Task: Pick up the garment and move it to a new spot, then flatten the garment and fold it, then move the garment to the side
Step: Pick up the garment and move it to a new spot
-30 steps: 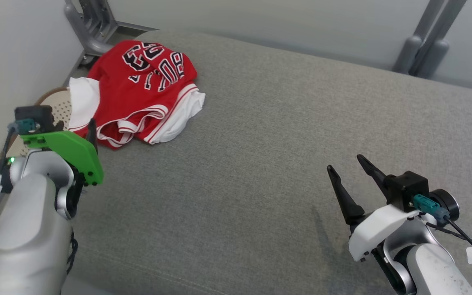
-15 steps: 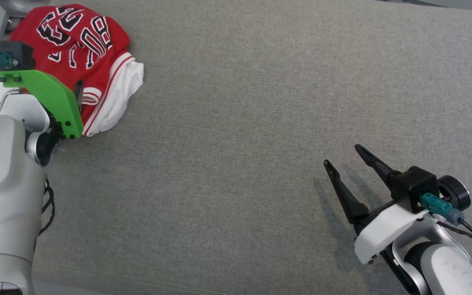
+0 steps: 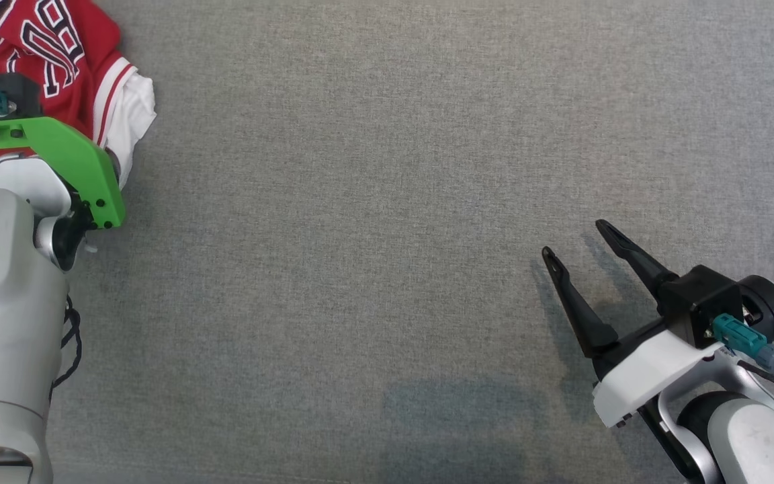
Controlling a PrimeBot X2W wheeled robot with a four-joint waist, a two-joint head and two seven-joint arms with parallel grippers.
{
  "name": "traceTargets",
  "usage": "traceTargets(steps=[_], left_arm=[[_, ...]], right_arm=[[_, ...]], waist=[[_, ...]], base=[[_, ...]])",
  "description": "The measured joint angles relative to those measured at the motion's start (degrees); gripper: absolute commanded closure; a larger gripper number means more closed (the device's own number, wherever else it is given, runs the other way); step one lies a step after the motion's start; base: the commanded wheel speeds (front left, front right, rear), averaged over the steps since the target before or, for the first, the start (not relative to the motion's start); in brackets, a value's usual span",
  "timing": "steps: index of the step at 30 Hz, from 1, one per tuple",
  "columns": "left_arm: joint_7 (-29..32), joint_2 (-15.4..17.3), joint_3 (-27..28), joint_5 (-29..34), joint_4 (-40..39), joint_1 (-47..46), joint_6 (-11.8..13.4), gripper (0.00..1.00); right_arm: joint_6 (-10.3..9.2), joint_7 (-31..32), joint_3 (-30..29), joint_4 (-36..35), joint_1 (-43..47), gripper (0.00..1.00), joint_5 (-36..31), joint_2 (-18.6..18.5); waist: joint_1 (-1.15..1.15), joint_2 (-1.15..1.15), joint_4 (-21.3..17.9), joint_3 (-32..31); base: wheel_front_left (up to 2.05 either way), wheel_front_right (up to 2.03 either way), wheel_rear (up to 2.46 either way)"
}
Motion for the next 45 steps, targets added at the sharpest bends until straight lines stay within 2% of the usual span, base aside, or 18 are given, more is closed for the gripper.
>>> traceTargets(steps=[3, 4, 5, 6, 12, 18, 25, 30, 36, 45], left_arm=[[-0.7, 0.0, -0.3, 0.1, 1.3, -1.1, 0.6, 0.00], [-0.9, 0.0, -0.3, 0.1, 1.7, -1.3, 0.8, 0.24], [-1.1, 0.1, -0.4, 0.2, 2.2, -1.5, 1.2, 0.73], [-1.9, 0.2, -0.5, 0.4, 2.5, -1.7, 1.5, 1.00], [-7.9, 0.0, -0.8, 1.3, 4.2, -1.7, 4.8, 1.00], [-9.3, -0.1, -1.6, 1.5, 4.6, -2.8, 3.9, 1.00], [-11.5, 0.2, -3.6, 3.3, 0.5, -8.3, 3.1, 1.00], [-11.4, -0.9, -7.2, 5.1, -4.6, -10.5, 1.1, 1.00], [-11.8, -4.5, -10.6, 5.9, -13.0, -10.3, 0.1, 1.00], [-10.3, -9.9, -13.2, 1.1, -28.7, -5.8, -0.7, 1.00]], right_arm=[[0.00, 0.0, 0.0, -0.2, 0.0, 0.00, 0.0, 0.1], [0.00, 0.0, 0.0, -0.2, 0.0, 0.00, 0.0, 0.0], [0.00, 0.0, 0.0, -0.2, 0.0, 0.00, 0.0, 0.0], [0.00, 0.0, 0.0, -0.2, 0.0, 0.00, 0.0, -0.1], [0.00, -0.8, 0.3, 1.5, -0.7, 0.00, 0.0, 0.5], [0.00, -2.6, 0.8, 3.9, -1.1, 0.00, 0.2, 1.8], [0.00, -5.6, 0.6, 8.0, -1.7, 0.00, 1.1, 4.3], [0.00, -7.8, -0.6, 10.9, -1.2, 0.00, 1.5, 6.1], [0.00, -9.4, -1.3, 14.4, 1.7, 0.00, 2.1, 7.8], [0.00, -10.3, -2.6, 15.0, 2.8, 0.00, 1.6, 8.6]], waist=[[0.00, 0.00, -0.3, 0.8], [0.00, 0.00, -0.4, 1.0], [0.00, 0.00, -0.5, 1.0], [0.00, 0.00, -0.6, 1.0], [0.00, 0.00, -0.6, -0.4], [0.00, 0.00, -0.8, -2.6], [-0.01, 0.00, -1.7, -6.7], [-0.01, 0.00, -3.0, -10.2], [-0.01, 0.00, -5.2, -15.0], [-0.01, 0.00, -12.1, -19.1]], base=[[0.00, 0.00, 0.00], [0.00, 0.00, 0.00], [0.00, 0.00, 0.00], [0.00, 0.00, 0.00], [0.00, 0.00, 0.00], [0.00, 0.00, 0.00], [0.00, 0.00, 0.00], [0.00, 0.00, 0.00], [0.00, 0.00, 0.00], [0.00, 0.00, 0.00]])
